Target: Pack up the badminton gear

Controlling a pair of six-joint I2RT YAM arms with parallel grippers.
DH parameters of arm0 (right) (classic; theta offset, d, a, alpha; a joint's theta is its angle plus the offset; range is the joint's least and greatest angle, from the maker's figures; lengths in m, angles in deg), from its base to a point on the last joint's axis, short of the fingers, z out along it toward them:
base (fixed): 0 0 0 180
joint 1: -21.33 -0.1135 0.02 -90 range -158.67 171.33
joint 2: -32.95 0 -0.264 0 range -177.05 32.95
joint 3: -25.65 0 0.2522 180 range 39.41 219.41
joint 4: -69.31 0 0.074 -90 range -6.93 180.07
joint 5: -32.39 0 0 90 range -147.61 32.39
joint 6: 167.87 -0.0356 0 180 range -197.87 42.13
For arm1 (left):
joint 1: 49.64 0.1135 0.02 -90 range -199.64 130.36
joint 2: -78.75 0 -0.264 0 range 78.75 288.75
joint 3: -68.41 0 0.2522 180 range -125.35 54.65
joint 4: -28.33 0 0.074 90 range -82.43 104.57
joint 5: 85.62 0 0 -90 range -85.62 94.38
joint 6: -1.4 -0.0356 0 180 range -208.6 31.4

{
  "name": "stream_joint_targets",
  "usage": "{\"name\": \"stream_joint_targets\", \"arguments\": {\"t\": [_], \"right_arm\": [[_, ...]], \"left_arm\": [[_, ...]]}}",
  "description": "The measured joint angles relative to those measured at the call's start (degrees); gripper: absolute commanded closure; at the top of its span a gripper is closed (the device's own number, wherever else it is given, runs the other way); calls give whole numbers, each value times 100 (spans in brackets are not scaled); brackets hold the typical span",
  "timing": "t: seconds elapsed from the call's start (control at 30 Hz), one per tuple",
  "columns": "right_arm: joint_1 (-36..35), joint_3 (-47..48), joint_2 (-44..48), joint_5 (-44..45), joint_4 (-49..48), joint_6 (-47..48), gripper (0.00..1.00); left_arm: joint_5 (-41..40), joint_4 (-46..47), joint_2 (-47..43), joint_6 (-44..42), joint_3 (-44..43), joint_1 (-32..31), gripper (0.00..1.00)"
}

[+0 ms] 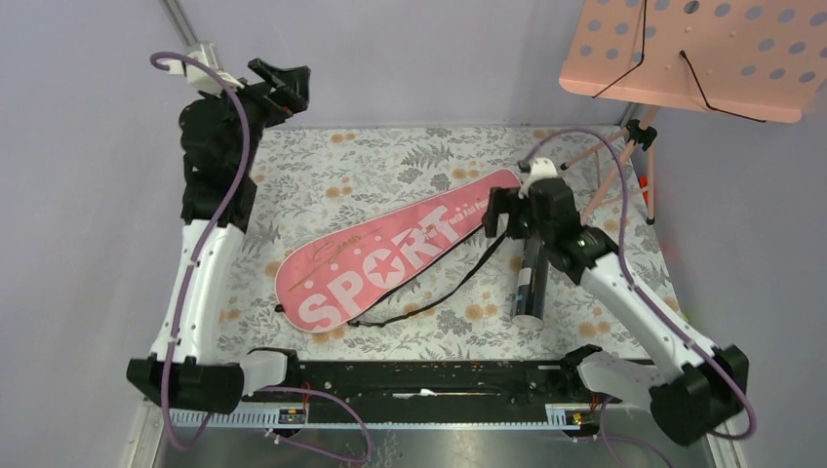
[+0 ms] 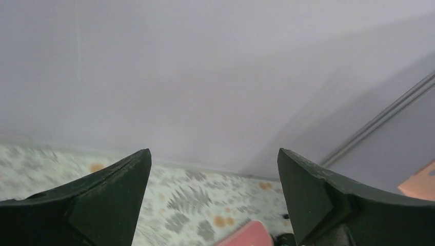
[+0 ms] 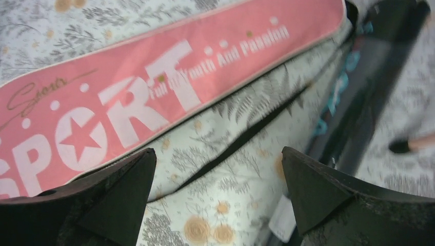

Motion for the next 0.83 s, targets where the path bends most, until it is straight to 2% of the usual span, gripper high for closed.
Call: {"name": "stream_joint_targets", "arguments": {"t": [0.1,0.23,0.33,0.47,0.53,0.67,0.77,0.83], "right_arm": [[0,-887,883,317,76,-356,0],[0,-1884,2385,1067,380,-772,0],[0,-2505,3720,1810,551,-1180,1],[0,-2881,4968,2232,861,-1456,0],[0,-2949,5322,2297,968,-1530,0],[0,-3034,5740,2387,1169,-1635,0],[0,-3053,5777,2566,1386,-1692,0],[0,-3053,5777,2667,1502,-1694,0]], "left_arm": [[-352,-168,319,739,33,-310,1],[-1049,-835,321,885,876,-1213,1],[-1665,-1187,11,970,2310,-1847,1],[-2400,-2015,-850,1104,3908,-2361,1],[-2817,-2522,-1694,1215,4439,-2638,1],[-3432,-2959,-3191,1440,4763,-2870,1],[-3805,-3189,-3866,1528,4852,-2870,1],[-4046,-3351,-4011,1576,4861,-2874,1]]}}
